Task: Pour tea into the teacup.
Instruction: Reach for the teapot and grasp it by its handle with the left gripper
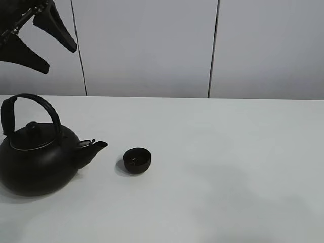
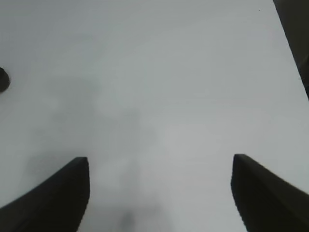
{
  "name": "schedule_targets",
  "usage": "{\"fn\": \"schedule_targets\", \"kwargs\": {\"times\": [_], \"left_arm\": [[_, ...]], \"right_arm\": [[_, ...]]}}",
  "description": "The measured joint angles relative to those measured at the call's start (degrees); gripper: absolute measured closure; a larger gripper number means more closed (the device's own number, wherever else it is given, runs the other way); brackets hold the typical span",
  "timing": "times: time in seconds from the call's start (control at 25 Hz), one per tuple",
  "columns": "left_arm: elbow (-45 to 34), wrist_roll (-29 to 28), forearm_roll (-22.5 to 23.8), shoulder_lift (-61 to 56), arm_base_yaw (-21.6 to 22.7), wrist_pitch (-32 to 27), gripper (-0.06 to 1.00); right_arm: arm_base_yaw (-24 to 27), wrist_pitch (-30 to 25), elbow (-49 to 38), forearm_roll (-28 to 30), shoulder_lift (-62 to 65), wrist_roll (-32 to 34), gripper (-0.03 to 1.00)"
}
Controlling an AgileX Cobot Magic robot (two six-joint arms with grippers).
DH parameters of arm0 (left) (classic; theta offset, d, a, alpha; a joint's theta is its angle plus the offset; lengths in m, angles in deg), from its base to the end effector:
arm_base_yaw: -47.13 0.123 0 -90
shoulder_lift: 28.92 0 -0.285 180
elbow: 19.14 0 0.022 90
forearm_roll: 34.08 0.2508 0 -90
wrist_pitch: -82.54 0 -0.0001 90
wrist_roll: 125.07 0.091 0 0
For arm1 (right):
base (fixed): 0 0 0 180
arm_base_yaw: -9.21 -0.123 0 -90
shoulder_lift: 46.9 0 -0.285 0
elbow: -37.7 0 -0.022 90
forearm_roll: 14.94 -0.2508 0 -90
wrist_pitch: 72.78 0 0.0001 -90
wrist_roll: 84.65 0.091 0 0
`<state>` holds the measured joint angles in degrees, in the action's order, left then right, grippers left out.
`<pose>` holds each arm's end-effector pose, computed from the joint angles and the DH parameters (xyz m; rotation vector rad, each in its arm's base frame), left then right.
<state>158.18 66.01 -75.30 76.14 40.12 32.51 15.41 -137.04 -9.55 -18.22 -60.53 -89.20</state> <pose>0.3509 -0.0895 0.2749 -0.0656 2.6224 -0.8473 0.0062 0.0040 0.2791 0.0294 2.1826 -0.0361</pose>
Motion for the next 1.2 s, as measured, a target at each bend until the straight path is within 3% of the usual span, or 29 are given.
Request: {"fn": "schedule_targets", "kwargs": {"times": [0.52, 0.88, 1.2], "left_arm": [[0.00, 0.00, 0.00, 0.00, 0.00, 0.32, 0.49], [0.00, 0.00, 0.00, 0.00, 0.00, 0.47, 0.49], [0.00, 0.00, 0.00, 0.00, 0.00, 0.81, 0.49]], "right_arm": [[-0.47, 2.33, -2.93, 2.43, 2.04, 0.00, 0.41], [-7.24, 2.28, -2.93, 5.38, 6.86, 6.78, 0.41], [-7.63, 2.28, -2.93, 5.62, 6.86, 7.48, 0.41]]}}
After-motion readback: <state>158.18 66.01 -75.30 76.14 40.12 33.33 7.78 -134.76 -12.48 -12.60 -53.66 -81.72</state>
